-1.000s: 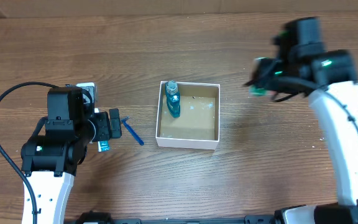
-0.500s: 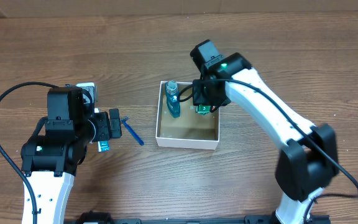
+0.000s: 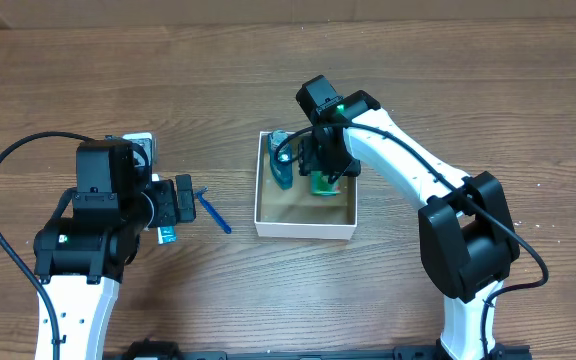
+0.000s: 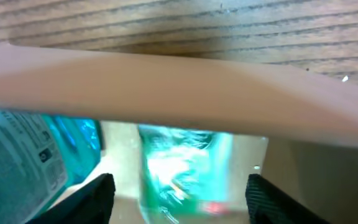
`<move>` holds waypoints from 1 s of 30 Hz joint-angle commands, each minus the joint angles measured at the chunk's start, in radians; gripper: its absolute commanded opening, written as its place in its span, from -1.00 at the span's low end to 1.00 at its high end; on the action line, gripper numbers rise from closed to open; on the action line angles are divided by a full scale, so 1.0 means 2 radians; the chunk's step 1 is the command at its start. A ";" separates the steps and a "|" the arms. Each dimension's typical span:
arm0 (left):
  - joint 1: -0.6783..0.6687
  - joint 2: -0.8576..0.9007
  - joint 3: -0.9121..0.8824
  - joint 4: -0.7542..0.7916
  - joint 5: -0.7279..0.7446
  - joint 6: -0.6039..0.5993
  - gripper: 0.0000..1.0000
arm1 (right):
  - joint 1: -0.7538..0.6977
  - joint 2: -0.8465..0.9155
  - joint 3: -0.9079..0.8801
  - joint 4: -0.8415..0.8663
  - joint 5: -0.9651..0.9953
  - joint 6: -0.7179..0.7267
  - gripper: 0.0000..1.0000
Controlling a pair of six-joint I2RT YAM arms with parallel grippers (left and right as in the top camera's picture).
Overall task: Pack container
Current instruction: 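Place the soap into the box beside the bottle, release, then grasp the blue razor with the left gripper and lift it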
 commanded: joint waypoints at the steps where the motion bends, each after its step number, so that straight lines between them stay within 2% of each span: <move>1: 0.000 0.002 0.010 0.002 0.005 -0.006 1.00 | -0.001 0.001 0.001 0.003 0.004 0.000 0.47; 7: 0.000 0.002 0.010 0.002 0.005 -0.006 1.00 | -0.001 -0.027 0.012 -0.006 0.005 0.000 0.44; 14: 0.000 0.002 0.010 0.002 0.005 -0.006 1.00 | -0.004 -0.161 0.079 -0.041 0.063 -0.001 0.48; 15: 0.000 0.002 0.010 0.002 0.005 -0.006 1.00 | -0.010 -0.184 0.082 -0.040 0.076 -0.001 0.58; 16: 0.000 0.002 0.010 0.003 0.005 -0.006 1.00 | -0.020 -0.206 0.082 -0.040 0.085 0.004 1.00; 19: 0.000 0.002 0.010 0.015 0.005 -0.005 1.00 | -0.071 -0.246 0.082 -0.053 0.083 0.005 1.00; 23: -0.001 0.002 0.010 0.006 0.009 -0.009 1.00 | -0.173 -0.278 0.077 -0.130 0.081 0.009 1.00; 26: -0.006 0.005 0.010 -0.010 0.009 -0.043 1.00 | -0.233 -0.308 0.045 -0.156 0.053 -0.034 1.00; 30: -0.018 0.038 0.010 -0.022 0.010 -0.097 1.00 | -0.299 -0.352 -0.037 -0.155 0.013 -0.054 1.00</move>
